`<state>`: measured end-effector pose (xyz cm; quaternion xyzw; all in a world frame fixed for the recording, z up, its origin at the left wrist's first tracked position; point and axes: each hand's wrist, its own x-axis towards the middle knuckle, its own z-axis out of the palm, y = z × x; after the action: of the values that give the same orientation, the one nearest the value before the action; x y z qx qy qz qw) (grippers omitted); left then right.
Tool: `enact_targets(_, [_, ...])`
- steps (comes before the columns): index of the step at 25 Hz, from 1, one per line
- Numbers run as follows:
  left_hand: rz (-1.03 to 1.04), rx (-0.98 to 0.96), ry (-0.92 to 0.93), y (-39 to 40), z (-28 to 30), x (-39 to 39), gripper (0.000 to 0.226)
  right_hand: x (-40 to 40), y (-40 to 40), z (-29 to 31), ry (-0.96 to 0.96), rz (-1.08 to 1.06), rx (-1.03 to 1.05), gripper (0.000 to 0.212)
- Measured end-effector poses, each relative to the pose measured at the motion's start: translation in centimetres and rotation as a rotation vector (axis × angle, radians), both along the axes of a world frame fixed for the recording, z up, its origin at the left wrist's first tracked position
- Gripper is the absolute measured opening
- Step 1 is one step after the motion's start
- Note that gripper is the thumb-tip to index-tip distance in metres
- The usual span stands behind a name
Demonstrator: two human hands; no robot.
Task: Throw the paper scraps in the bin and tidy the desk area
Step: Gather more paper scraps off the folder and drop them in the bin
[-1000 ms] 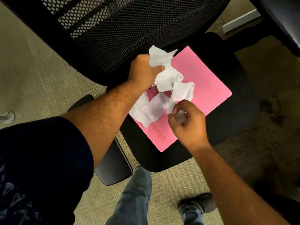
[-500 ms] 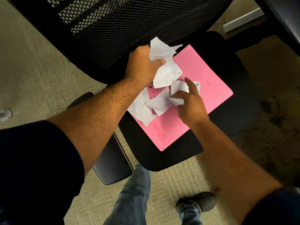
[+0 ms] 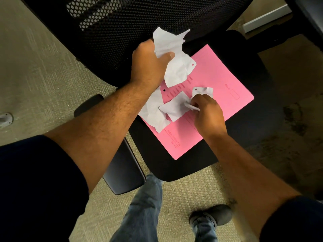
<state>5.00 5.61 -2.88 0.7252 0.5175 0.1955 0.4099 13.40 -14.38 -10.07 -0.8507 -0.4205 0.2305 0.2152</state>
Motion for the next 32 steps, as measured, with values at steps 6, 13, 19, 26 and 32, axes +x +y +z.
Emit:
enact_targets(6, [0.001,-0.042,0.073,-0.3,-1.1,-0.1,0.037,-2.0,-0.5,2.4,0.203,-0.033,0.133,0.054])
enact_targets(13, [-0.069,-0.074,0.166,-1.0,-1.4,-0.2,0.04,-3.2,2.4,1.3,0.143,0.204,-0.253,0.086])
enact_targets(19, [-0.076,-0.062,0.192,-1.4,-1.5,-0.4,0.042,-2.7,3.4,0.4,0.214,0.203,-0.328,0.076])
enact_targets(26, [-0.073,-0.05,0.185,-1.0,-1.6,-0.4,0.04,-3.0,2.1,-0.3,0.085,0.153,-0.164,0.021])
enact_targets(32, [-0.044,0.034,0.121,-1.9,-1.4,0.9,0.039,-0.8,-0.1,0.4,0.425,-0.331,0.15,0.011])
